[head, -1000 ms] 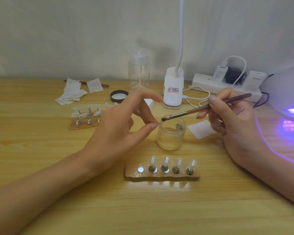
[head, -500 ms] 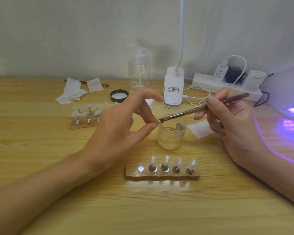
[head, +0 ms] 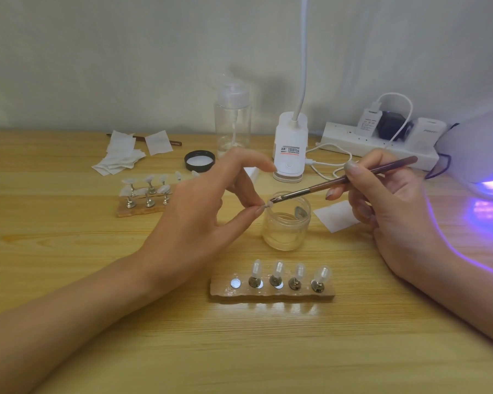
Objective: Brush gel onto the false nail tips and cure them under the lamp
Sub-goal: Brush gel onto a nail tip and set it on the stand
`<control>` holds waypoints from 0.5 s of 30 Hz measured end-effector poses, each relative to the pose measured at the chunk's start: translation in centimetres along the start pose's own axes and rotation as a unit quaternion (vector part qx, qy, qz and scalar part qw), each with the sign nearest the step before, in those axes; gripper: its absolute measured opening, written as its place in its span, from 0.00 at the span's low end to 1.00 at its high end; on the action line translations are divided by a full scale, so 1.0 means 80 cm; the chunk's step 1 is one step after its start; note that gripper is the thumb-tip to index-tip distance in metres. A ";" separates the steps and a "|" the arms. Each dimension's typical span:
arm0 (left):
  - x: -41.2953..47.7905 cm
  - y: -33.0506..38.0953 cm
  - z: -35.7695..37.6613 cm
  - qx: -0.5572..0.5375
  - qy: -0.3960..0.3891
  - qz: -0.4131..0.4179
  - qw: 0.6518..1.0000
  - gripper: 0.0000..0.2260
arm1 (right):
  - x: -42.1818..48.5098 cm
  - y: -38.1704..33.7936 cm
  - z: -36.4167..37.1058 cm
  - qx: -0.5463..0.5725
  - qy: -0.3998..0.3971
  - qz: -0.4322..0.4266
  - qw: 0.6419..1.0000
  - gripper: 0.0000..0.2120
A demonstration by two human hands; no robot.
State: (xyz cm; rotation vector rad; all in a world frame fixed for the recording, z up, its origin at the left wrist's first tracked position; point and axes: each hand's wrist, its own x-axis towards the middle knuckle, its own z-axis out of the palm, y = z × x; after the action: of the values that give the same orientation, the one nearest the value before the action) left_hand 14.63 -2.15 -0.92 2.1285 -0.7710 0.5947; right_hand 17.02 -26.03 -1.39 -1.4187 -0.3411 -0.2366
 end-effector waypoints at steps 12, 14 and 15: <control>0.000 0.002 0.001 -0.031 0.001 -0.030 0.999 0.19 | 0.000 -0.003 0.001 0.021 -0.015 -0.012 1.000 0.11; 0.000 0.002 0.001 -0.035 0.000 -0.032 0.999 0.19 | 0.000 -0.002 0.001 0.016 -0.023 -0.009 1.000 0.11; 0.000 0.002 0.001 -0.035 0.000 -0.032 0.999 0.19 | -0.001 -0.002 0.001 0.010 -0.018 0.000 1.000 0.11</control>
State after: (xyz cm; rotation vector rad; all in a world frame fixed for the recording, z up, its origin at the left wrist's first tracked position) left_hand 14.53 -2.27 -0.90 2.0798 -0.7108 0.5263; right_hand 16.91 -25.94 -1.25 -1.4053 -0.3725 -0.2067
